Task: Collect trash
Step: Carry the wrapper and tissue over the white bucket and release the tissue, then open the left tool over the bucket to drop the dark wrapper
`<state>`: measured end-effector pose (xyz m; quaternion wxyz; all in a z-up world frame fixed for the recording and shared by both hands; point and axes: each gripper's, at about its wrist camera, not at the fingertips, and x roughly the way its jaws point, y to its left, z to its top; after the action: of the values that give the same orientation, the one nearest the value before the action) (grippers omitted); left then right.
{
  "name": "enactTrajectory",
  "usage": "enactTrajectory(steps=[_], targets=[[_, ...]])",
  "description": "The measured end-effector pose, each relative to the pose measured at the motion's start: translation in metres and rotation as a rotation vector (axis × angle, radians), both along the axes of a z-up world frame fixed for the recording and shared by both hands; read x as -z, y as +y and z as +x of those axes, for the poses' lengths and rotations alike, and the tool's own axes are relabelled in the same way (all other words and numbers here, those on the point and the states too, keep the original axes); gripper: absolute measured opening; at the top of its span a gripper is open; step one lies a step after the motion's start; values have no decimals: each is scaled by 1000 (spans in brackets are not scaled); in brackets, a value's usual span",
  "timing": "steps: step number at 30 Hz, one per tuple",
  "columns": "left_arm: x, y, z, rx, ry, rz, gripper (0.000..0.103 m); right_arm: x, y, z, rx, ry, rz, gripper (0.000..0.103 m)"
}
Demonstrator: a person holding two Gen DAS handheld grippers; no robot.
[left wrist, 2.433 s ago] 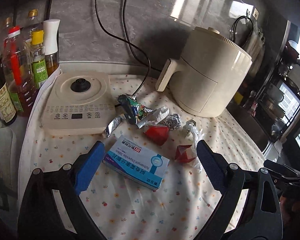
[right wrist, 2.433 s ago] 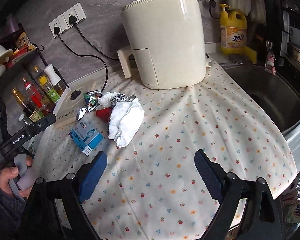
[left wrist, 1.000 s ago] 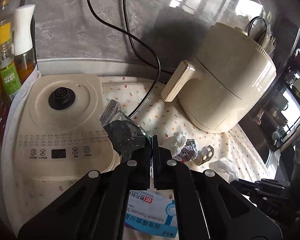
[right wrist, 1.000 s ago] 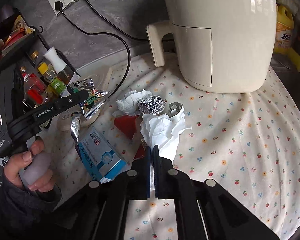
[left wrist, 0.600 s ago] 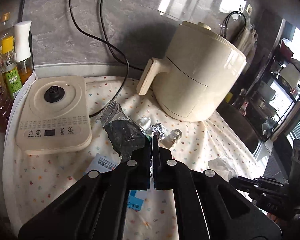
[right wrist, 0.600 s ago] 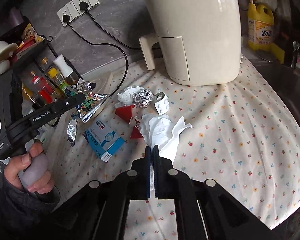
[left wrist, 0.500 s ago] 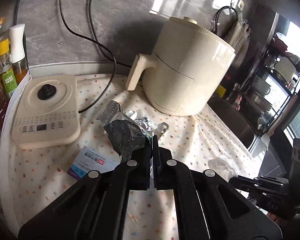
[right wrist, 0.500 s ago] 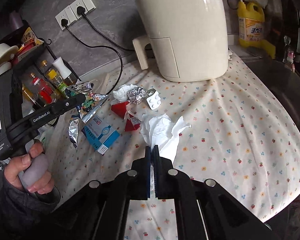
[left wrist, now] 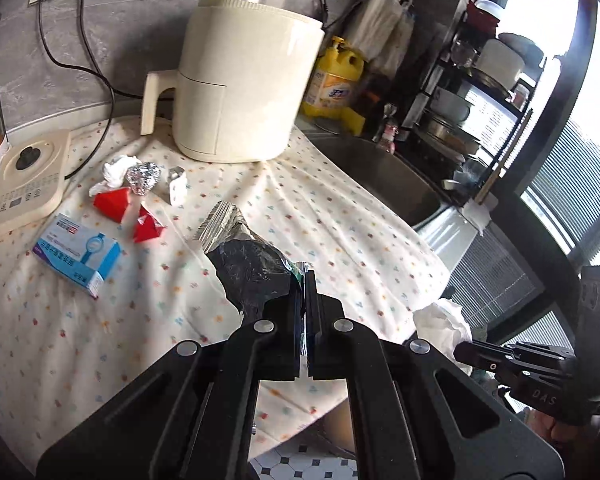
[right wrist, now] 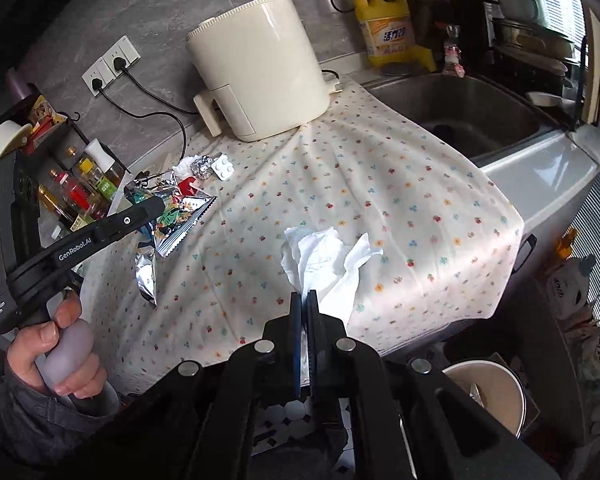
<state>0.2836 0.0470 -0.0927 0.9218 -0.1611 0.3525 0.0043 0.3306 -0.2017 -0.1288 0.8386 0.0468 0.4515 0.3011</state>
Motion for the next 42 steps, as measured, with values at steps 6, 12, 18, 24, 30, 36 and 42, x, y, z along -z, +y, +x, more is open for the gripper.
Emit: enactTrajectory(steps=[6, 12, 18, 24, 30, 36, 42], targets=[[5, -57, -15, 63, 17, 2, 3, 11, -57, -23, 62, 13, -1, 4], [16, -104, -25, 108, 39, -4, 3, 27, -110, -38, 128, 36, -8, 4], [37, -146, -33, 168, 75, -16, 3, 58, -149, -48, 178, 85, -49, 4], [62, -177, -34, 229, 128, -20, 3, 87, -178, -52, 224, 132, -81, 8], [82, -207, -22, 303, 172, -8, 3, 93, -213, -62, 321, 116, -72, 57], [102, -240, -7, 386, 208, -4, 3, 100, -249, -75, 417, 140, -84, 59], [126, -275, 1, 456, 245, -27, 3, 100, -283, -95, 503, 136, -125, 70]])
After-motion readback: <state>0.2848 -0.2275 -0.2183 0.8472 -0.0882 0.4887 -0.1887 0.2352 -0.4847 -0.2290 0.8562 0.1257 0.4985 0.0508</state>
